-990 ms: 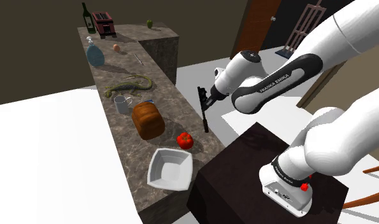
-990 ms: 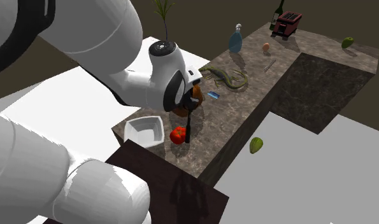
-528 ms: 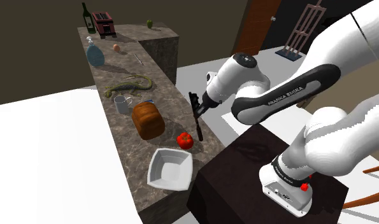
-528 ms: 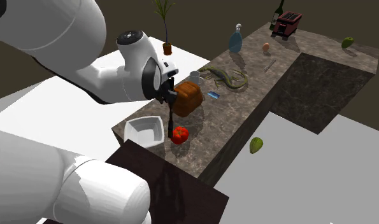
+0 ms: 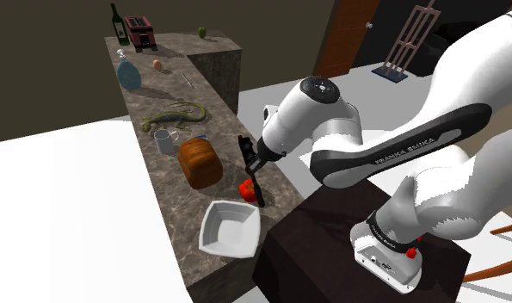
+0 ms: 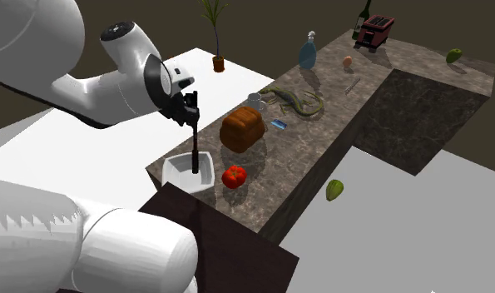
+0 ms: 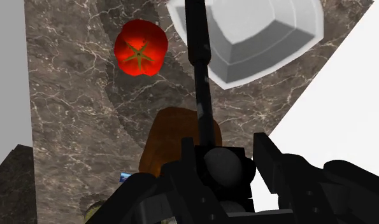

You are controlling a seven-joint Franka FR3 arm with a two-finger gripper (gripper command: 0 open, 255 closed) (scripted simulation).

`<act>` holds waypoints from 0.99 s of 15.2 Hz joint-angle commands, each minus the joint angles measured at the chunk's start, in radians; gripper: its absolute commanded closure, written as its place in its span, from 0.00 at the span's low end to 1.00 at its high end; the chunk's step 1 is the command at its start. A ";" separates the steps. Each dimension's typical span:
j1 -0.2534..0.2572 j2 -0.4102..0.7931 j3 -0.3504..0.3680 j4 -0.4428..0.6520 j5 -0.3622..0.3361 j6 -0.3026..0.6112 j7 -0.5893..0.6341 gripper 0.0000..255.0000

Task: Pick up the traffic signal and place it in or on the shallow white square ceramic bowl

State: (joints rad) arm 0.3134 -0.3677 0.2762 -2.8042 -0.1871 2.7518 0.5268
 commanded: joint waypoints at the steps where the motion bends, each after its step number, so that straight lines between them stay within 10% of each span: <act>1: 0.014 0.012 0.058 0.035 0.001 -0.031 0.071 1.00; 15: -0.088 0.177 0.246 0.087 -0.194 0.055 0.350 1.00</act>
State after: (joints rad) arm 0.2368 -0.1996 0.5155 -2.7147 -0.3606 2.7946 0.8610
